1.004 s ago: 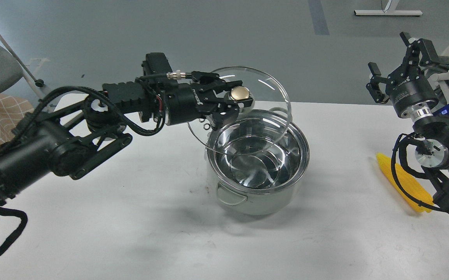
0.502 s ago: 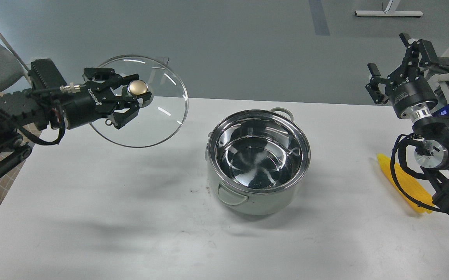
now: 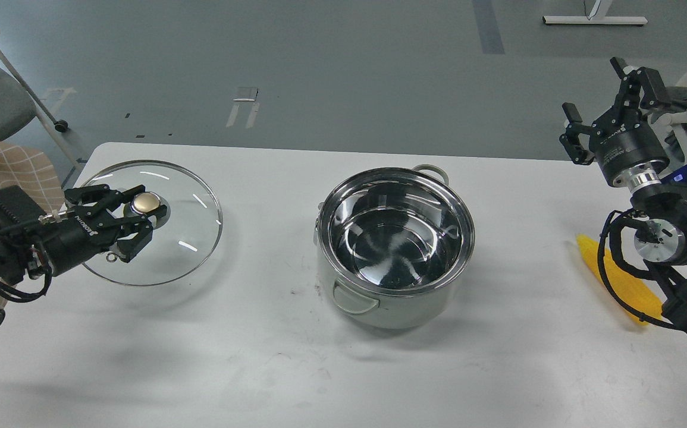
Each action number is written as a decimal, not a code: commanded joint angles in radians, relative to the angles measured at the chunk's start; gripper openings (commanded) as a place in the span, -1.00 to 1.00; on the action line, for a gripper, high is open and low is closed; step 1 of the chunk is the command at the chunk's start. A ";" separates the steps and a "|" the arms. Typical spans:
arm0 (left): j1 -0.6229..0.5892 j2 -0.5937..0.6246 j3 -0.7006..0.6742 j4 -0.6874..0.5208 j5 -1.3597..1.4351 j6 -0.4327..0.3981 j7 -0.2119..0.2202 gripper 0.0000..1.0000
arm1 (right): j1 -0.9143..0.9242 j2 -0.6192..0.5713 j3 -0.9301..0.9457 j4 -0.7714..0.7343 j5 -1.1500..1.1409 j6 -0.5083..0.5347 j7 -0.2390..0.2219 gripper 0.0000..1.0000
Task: Open pot and put corn in
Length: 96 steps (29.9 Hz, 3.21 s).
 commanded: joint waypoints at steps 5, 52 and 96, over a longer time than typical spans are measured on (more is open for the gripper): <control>0.064 -0.040 0.004 0.023 -0.121 0.010 -0.001 -0.50 | -0.007 0.001 0.000 0.000 0.000 0.000 0.000 1.00; 0.123 -0.215 0.006 0.187 -0.219 0.126 -0.001 -0.48 | -0.021 -0.002 0.000 0.000 0.000 0.000 0.000 1.00; -0.317 -0.114 -0.016 0.018 -1.047 -0.254 -0.001 0.92 | 0.050 -0.249 -0.107 0.159 -0.300 0.000 0.000 1.00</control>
